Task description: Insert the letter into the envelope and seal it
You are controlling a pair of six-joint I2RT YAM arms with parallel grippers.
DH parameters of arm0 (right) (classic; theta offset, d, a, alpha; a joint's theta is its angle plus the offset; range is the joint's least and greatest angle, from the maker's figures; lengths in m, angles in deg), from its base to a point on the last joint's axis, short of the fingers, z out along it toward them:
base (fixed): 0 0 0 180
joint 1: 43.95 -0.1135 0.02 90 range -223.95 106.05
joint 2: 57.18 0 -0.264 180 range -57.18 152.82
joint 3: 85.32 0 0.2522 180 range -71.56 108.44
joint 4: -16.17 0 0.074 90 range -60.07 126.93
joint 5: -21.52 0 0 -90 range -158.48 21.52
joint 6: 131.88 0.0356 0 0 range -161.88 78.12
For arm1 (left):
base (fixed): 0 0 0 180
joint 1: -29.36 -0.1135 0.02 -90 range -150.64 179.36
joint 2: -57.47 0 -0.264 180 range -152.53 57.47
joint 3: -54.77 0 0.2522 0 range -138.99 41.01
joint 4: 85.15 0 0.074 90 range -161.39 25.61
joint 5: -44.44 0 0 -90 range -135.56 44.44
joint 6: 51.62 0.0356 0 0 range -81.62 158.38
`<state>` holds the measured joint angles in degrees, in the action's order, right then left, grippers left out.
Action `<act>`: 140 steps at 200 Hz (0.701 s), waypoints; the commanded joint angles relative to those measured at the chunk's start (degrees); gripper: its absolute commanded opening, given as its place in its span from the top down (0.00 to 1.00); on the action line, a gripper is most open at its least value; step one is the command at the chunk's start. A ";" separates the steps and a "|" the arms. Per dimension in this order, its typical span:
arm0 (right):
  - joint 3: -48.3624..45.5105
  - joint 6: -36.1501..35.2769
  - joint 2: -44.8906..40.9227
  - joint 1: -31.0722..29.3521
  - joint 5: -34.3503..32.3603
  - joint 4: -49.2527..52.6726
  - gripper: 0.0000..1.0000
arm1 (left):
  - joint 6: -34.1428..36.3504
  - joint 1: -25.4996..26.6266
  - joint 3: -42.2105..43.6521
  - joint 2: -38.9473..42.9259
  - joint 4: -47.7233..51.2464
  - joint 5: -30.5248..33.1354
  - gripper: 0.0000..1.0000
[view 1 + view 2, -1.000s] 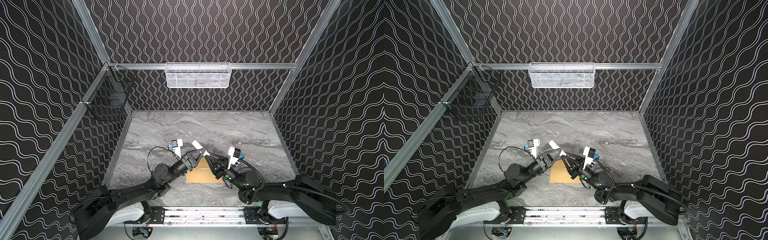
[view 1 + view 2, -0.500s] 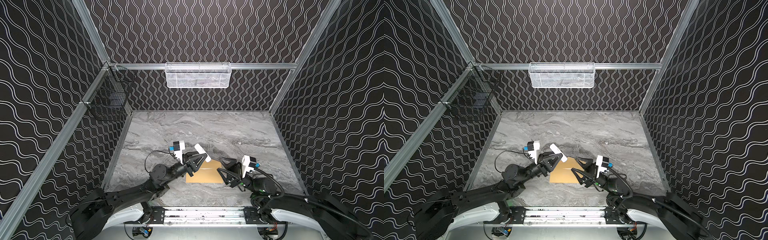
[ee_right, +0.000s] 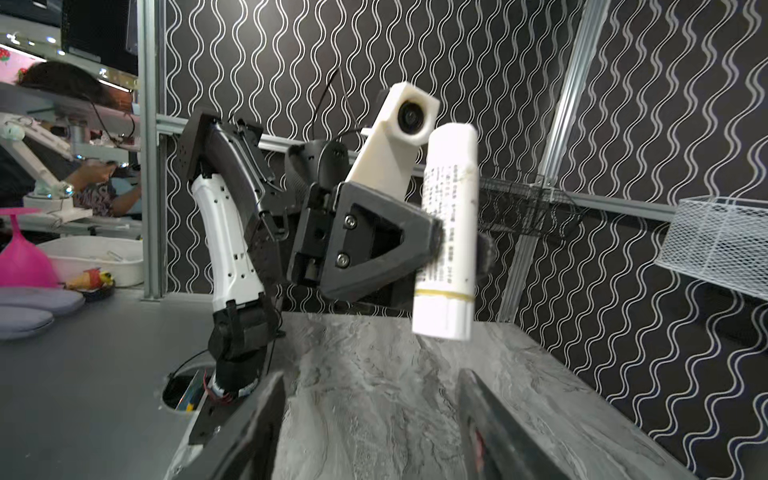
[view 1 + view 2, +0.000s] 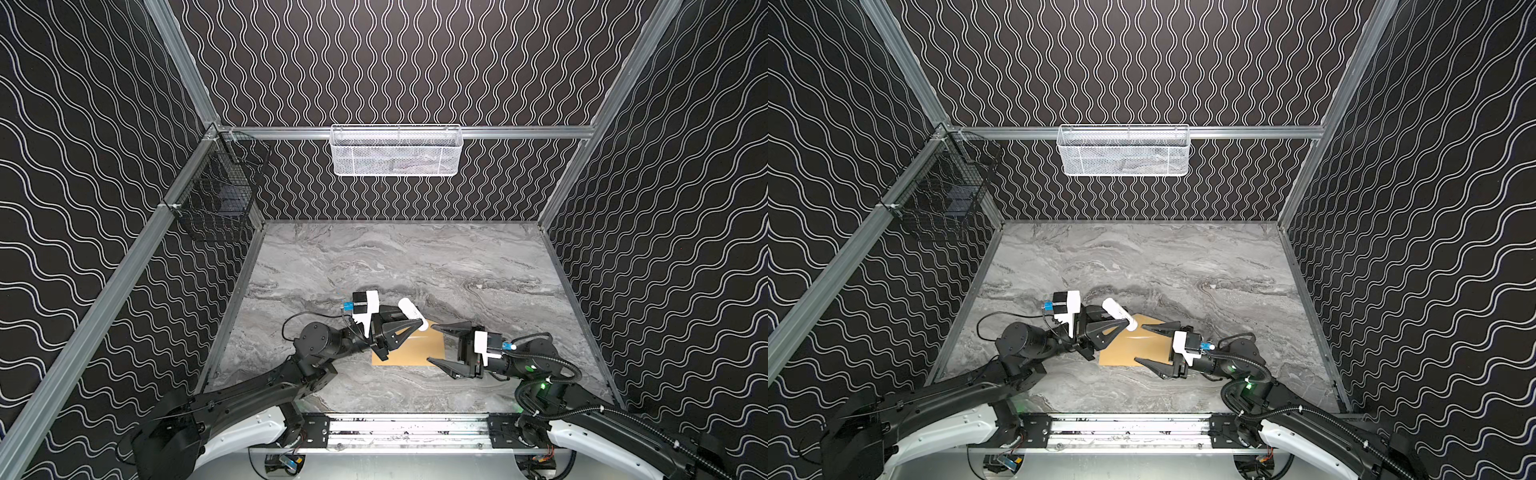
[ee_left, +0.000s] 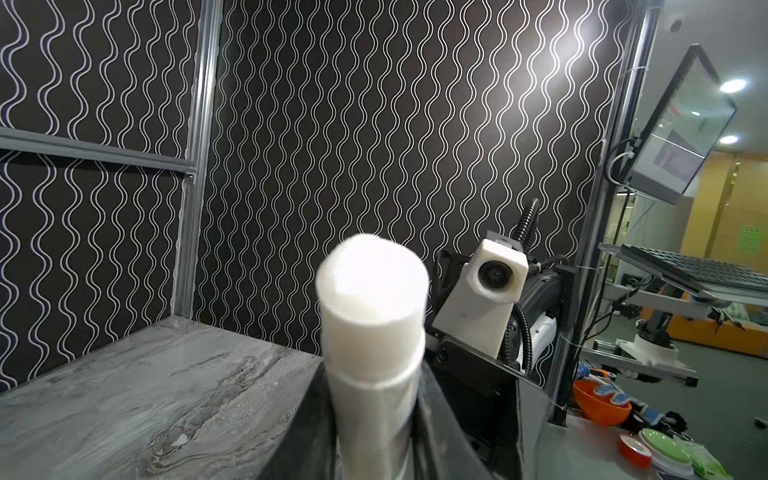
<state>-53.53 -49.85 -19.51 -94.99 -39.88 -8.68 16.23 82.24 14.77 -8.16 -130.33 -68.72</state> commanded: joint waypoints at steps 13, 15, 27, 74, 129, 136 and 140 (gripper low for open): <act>0.05 -1.44 0.62 0.00 2.37 1.21 0.33 | -2.22 0.03 0.13 -1.66 -3.67 0.33 1.00; 0.01 -1.50 0.69 -0.01 2.46 1.07 0.33 | -2.60 0.03 0.14 -1.86 -4.06 0.20 1.00; 0.23 -1.63 1.06 -0.02 2.78 1.03 0.33 | -3.46 0.03 0.05 -2.51 -4.86 0.04 1.00; -0.93 3.83 0.16 -0.02 -0.93 -4.52 0.35 | -8.30 0.03 1.05 -3.41 -8.36 3.70 1.00; 2.77 30.59 1.70 1.53 -8.29 -8.37 0.33 | -26.89 -2.18 3.68 -8.71 -22.23 13.13 1.00; 2.63 34.06 2.46 1.68 -8.36 -10.66 0.34 | -29.22 -2.55 3.87 -9.83 -24.18 13.92 1.00; 2.23 35.98 3.12 1.70 -8.38 -12.82 0.35 | -30.33 -2.73 4.00 -10.41 -25.49 14.18 1.00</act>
<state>-52.03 -30.35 -18.07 -93.64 -45.54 -14.69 -3.36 80.52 18.33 -16.20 -145.12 -58.95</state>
